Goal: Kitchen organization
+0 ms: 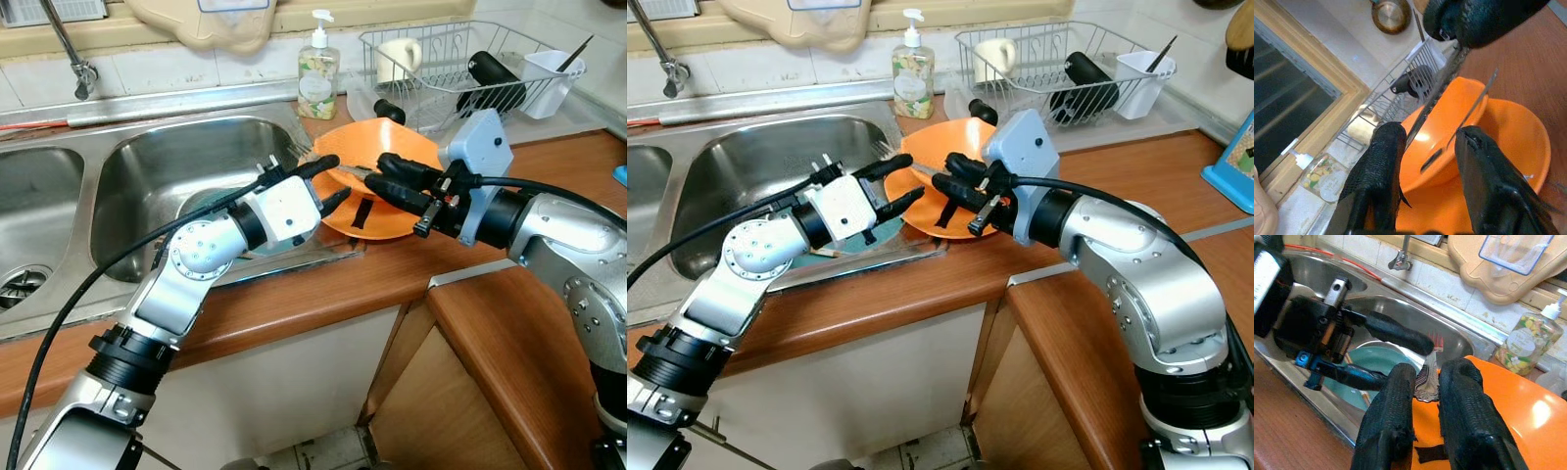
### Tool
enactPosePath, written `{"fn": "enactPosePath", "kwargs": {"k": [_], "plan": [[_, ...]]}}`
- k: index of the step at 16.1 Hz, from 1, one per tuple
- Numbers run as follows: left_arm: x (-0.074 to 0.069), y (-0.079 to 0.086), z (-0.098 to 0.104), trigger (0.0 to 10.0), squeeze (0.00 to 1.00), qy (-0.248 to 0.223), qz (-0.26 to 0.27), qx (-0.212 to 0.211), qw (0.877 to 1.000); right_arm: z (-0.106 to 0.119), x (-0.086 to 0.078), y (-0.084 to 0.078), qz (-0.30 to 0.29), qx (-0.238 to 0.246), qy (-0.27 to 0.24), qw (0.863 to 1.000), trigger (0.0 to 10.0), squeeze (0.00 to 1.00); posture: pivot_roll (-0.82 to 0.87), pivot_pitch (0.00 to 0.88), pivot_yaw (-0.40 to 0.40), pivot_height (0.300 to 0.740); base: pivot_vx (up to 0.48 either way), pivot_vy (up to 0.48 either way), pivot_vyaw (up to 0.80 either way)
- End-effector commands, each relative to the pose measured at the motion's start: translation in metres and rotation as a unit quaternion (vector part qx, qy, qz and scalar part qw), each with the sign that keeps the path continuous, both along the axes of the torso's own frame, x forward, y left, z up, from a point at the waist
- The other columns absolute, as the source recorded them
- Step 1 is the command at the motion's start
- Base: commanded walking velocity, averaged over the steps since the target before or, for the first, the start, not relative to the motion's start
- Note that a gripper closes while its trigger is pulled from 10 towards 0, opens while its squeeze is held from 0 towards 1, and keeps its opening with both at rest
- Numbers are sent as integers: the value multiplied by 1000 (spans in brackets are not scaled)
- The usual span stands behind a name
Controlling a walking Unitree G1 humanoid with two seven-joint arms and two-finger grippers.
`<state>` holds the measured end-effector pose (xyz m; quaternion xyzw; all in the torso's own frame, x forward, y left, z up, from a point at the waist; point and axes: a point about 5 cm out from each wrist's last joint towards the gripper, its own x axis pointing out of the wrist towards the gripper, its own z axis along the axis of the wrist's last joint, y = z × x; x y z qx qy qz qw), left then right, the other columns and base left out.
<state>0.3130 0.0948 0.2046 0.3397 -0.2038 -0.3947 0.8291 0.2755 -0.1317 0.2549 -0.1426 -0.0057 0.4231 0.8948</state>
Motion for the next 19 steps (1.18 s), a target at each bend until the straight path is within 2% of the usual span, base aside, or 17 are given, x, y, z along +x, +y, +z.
{"fn": "enactPosePath", "kwargs": {"k": [1,4,5,6,10,14,19], "plan": [[2,-3,4,10000,0,-14,-8,24,1000,6,-1,4,10,-6,-9,1000,10000,0,-100,0,27,740,0,0,0],[6,-1,5,10000,0,-29,7,29,999,4,-5,8,26,-8,-1,1000,10000,0,-98,0,25,740,0,0,0],[6,-1,4,2941,0,-29,6,31,999,2,-7,10,33,-13,3,999,10000,0,-97,0,25,740,0,0,0],[6,-1,2,0,0,-28,3,37,999,1,-8,10,37,-14,5,999,10000,0,-99,0,25,740,0,0,0],[3,2,-7,0,0,-22,-4,62,998,0,-8,12,35,-7,11,999,10000,0,-97,0,23,740,0,0,0],[0,8,-10,0,0,-26,-2,70,997,-5,-11,16,42,-2,24,999,10000,0,-92,0,20,740,0,0,0],[-11,16,-21,0,0,-16,-8,89,996,-18,-17,19,39,5,52,998,10000,0,-90,0,22,740,0,0,0]]}}
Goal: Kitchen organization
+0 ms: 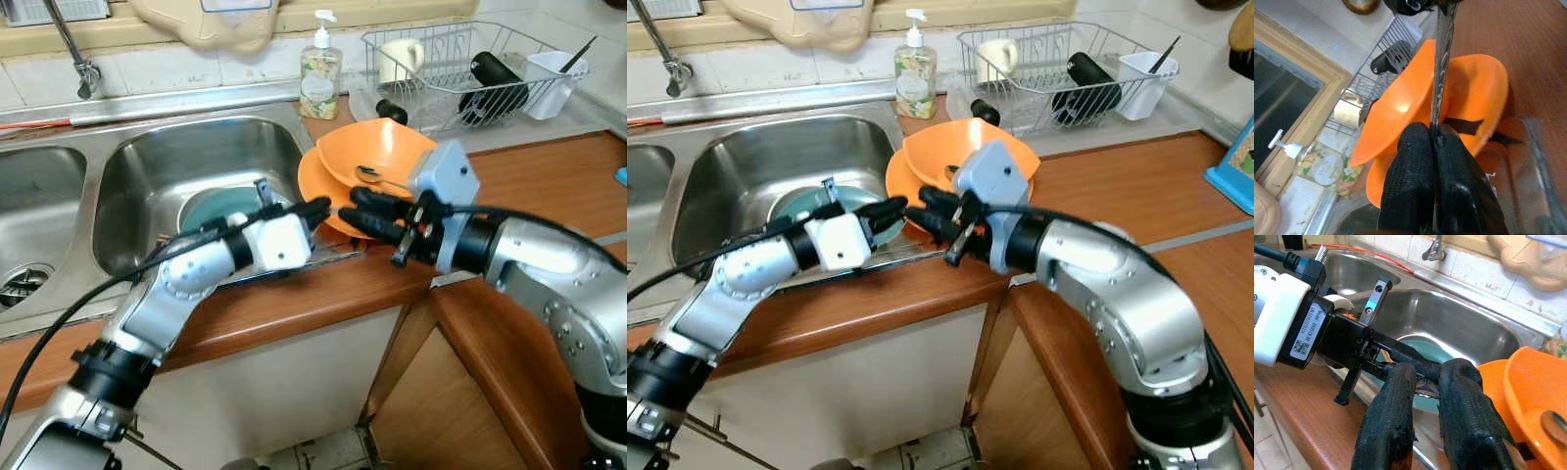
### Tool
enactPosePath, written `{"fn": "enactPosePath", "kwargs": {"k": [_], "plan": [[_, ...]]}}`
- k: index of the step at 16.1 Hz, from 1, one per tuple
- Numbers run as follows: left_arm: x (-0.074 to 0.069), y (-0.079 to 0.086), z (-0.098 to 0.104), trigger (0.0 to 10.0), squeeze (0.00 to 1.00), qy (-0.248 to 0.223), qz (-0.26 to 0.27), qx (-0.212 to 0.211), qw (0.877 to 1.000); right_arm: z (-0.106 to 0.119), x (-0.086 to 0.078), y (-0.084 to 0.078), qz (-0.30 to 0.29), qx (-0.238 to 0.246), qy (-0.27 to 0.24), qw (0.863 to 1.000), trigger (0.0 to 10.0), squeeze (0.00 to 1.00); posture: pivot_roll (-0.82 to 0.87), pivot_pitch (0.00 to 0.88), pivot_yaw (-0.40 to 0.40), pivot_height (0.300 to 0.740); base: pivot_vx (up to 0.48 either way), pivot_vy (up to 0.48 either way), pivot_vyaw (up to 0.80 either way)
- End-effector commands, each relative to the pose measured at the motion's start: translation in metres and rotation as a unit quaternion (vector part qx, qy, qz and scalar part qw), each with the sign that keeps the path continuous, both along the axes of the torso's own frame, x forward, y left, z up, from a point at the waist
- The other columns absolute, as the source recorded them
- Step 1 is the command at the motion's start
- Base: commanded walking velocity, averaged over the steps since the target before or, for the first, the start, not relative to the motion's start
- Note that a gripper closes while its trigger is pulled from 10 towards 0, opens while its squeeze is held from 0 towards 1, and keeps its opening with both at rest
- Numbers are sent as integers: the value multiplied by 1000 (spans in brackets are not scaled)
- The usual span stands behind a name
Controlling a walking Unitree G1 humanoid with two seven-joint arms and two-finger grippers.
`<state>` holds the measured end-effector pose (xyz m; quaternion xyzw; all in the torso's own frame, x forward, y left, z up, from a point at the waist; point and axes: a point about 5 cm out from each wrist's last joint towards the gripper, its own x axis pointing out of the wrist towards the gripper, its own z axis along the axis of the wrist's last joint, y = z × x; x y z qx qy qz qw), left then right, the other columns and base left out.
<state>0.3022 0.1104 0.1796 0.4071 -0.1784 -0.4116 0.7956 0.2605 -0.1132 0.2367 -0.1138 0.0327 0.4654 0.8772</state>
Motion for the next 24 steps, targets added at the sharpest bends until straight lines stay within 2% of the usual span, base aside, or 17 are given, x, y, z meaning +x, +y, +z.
{"fn": "enactPosePath", "kwargs": {"k": [1,7,8,9,10,11,12,16,18,21,24], "plan": [[-2,2,2,0,0,-7,-3,10,1000,-3,-3,1,0,1,6,1000,10000,0,-90,0,22,740,0,0,0],[-6,8,0,0,0,-9,3,23,1000,-8,-6,4,-2,7,18,1000,10000,0,-84,0,26,740,0,0,0],[-5,10,0,0,0,-9,6,26,1000,-8,-5,5,-3,19,24,1000,10000,655,-84,0,26,740,0,0,0],[-3,13,0,0,0,-10,10,32,999,-7,-5,5,-6,27,25,999,10000,1000,-87,0,31,740,0,0,0],[-1,16,0,0,0,-10,14,37,999,-6,-4,4,-12,25,20,999,10000,1000,-87,0,31,740,0,0,0],[1,19,0,0,0,-9,20,42,999,-7,-4,3,-19,20,16,999,10000,267,-90,0,35,740,0,0,0],[5,27,-1,0,0,-8,37,54,998,-8,-4,1,-21,14,15,1000,10000,0,-92,0,37,740,0,0,0],[17,52,-3,0,0,0,90,79,993,-11,-9,-1,-16,8,17,1000,10000,0,-92,0,40,740,0,0,0],[29,74,-7,0,0,19,147,100,984,-16,-12,-1,-15,2,21,1000,10000,0,-92,0,40,740,0,0,0],[37,88,-14,0,0,38,187,121,974,-18,-12,-2,-20,-3,21,1000,10000,0,-96,0,43,740,0,0,0],[47,110,-33,0,0,115,248,161,948,-24,-19,1,-10,-15,31,999,10000,0,-102,0,45,740,0,0,0]]}}
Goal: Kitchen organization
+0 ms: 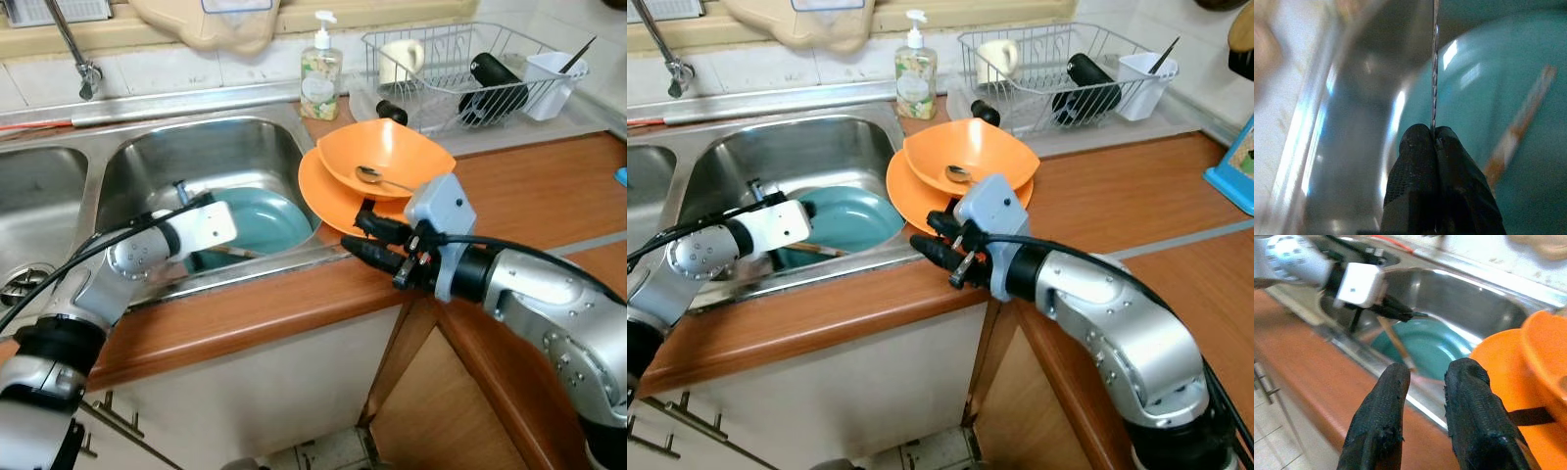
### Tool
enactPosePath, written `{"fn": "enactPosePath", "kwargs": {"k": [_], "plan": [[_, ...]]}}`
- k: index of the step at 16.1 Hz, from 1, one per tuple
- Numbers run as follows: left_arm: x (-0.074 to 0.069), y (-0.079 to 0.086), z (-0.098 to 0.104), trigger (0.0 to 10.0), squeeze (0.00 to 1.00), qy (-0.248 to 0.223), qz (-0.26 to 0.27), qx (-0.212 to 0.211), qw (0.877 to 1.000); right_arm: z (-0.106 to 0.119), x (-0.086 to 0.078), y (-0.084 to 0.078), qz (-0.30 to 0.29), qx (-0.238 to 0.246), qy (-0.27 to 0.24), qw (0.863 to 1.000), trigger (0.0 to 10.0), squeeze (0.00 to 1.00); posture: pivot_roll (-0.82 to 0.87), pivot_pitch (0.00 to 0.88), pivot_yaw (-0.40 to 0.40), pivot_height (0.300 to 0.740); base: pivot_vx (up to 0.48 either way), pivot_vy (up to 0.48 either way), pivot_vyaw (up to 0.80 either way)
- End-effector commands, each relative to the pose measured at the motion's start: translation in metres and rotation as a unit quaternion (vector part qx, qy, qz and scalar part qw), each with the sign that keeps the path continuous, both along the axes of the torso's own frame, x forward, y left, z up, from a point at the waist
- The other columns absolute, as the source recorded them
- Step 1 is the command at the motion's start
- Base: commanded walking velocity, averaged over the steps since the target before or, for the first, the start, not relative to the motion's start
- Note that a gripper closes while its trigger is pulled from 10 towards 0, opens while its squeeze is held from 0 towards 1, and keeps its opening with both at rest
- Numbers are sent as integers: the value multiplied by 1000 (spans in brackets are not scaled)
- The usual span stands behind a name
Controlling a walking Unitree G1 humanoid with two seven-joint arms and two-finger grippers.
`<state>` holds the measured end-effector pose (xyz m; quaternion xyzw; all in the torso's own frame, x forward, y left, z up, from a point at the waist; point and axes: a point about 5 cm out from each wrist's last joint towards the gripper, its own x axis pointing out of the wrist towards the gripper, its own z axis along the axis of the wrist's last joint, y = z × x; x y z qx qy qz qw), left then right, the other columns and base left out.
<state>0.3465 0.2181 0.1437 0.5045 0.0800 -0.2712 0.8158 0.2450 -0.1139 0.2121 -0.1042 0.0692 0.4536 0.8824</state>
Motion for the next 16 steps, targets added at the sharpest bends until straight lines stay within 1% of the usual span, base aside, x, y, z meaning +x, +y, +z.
{"fn": "enactPosePath", "kwargs": {"k": [1,2,3,4,6,7,8,9,11,14,15,16], "plan": [[4,5,2,0,0,6,16,12,1000,0,-5,2,9,-6,-2,1000,10000,0,-103,0,45,740,0,0,0],[6,10,1,1412,0,16,39,9,999,-1,-6,3,9,-5,1,1000,10000,0,-104,0,46,740,0,0,0],[7,14,-3,4902,0,29,54,12,998,-2,-7,3,8,-5,3,1000,10000,0,-104,0,46,740,0,0,0],[8,16,-7,10000,0,41,64,16,997,-3,-8,3,5,-6,2,1000,10000,0,-107,0,49,740,0,0,0],[9,16,-12,10000,0,54,70,14,996,-4,-8,2,2,-10,2,1000,10000,0,-111,0,47,740,0,0,0],[8,14,-15,10000,537,63,72,8,995,-5,-8,2,-1,-13,1,1000,10000,0,-111,0,47,740,0,0,0],[8,13,-18,10000,1000,67,72,4,995,-6,-8,1,-5,-17,1,1000,10000,0,-111,0,47,740,0,0,0],[8,12,-20,10000,1000,75,73,-3,995,-7,-7,0,-10,-24,-1,1000,10000,0,-112,0,43,740,0,0,0],[7,12,-21,10000,1000,77,73,-7,994,-7,-5,-1,-17,-27,-3,1000,10000,0,-111,0,41,740,0,0,0],[7,12,-20,10000,1000,66,79,-29,994,-4,0,-3,-37,-18,-17,999,10000,0,-110,0,41,740,0,0,0],[8,11,-15,10000,1000,37,90,-59,993,3,7,-6,-71,3,-43,997,10000,0,-110,0,41,740,0,0,0],[8,10,-12,10000,204,17,97,-90,991,10,14,-12,-114,23,-67,991,10000,0,-111,0,44,740,0,0,0]]}}
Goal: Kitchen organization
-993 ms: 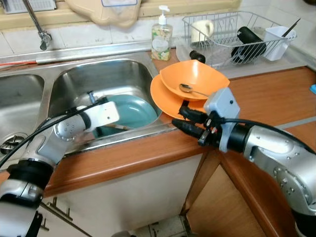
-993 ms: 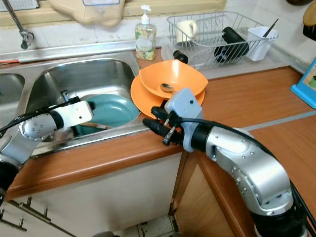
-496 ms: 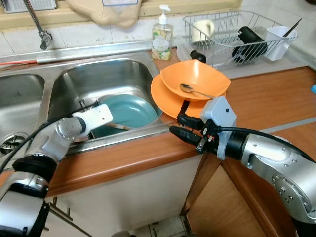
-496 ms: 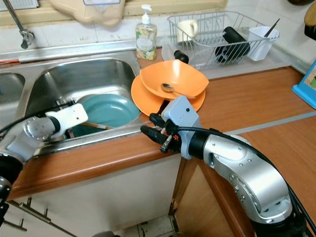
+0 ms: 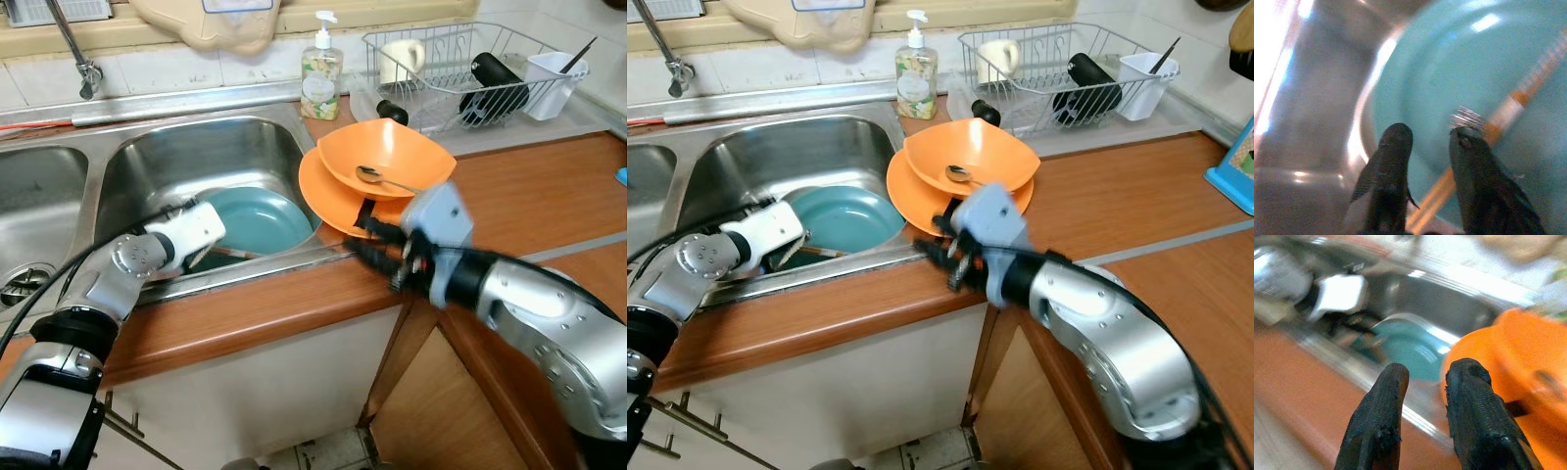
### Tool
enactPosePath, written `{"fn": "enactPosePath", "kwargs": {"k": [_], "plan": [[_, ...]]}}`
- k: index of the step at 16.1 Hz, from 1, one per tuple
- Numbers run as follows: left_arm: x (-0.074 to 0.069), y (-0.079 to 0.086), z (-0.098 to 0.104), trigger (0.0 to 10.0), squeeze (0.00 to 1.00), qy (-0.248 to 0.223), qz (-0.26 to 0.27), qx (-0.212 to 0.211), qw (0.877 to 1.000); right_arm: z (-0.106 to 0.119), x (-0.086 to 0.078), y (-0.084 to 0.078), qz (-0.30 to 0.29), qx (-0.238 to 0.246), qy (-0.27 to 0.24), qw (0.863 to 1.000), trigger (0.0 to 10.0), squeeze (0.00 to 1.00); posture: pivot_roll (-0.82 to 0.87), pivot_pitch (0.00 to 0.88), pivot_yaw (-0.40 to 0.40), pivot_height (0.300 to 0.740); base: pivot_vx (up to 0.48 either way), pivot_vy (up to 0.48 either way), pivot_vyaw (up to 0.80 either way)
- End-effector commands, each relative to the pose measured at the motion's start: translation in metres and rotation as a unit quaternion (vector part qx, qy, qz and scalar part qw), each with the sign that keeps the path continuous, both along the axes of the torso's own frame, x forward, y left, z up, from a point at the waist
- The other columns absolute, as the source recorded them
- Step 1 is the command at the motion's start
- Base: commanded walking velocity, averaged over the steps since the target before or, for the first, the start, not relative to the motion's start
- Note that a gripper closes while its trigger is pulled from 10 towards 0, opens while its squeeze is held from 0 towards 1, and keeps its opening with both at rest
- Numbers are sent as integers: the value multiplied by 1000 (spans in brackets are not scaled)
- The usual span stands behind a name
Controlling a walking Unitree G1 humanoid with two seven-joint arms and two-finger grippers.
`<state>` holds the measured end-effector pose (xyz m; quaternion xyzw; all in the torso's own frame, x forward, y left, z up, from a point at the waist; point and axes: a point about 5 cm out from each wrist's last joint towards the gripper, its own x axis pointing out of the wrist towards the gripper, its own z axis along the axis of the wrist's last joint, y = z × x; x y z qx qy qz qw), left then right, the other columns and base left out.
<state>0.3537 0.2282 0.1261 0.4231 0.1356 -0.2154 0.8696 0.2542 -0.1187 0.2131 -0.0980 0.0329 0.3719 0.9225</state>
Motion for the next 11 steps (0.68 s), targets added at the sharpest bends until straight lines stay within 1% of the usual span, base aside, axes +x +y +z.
{"fn": "enactPosePath", "kwargs": {"k": [1,2,3,4,5,7,8,9,10,11], "plan": [[1,0,7,10000,204,-26,7,-24,999,11,8,-10,-43,7,-33,999,10000,0,-111,0,44,740,0,0,0],[0,-3,13,10000,0,-60,11,-61,996,18,18,-21,-86,33,-50,995,10000,12,-109,0,42,740,0,0,0],[-1,-5,15,10000,0,-74,8,-72,995,20,20,-25,-94,38,-53,993,10000,12,-109,0,42,740,0,0,0],[-2,-9,19,10000,0,-87,6,-102,991,22,24,-31,-111,55,-53,991,10000,890,-109,0,42,740,0,0,0],[-7,-18,26,10000,0,-107,-6,-166,980,22,28,-39,-124,76,-46,988,10000,1000,-109,0,42,740,0,0,0],[-14,-26,31,10000,0,-119,-25,-217,969,18,31,-43,-133,76,-42,987,10000,1000,-104,0,40,740,0,0,0],[-19,-33,34,10000,0,-117,-40,-250,960,16,34,-46,-146,78,-40,985,10000,1000,-99,0,36,740,0,0,0],[-25,-40,38,10000,0,-113,-56,-286,950,14,38,-48,-159,83,-37,983,10000,976,-98,0,36,740,0,0,0],[-31,-47,42,10000,0,-108,-73,-317,939,12,40,-49,-166,90,-29,982,10000,302,-97,0,36,740,0,0,0],[-36,-53,45,10000,0,-100,-90,-347,928,9,42,-50,-167,98,-19,981,10000,0,-95,0,35,740,0,0,0]]}}
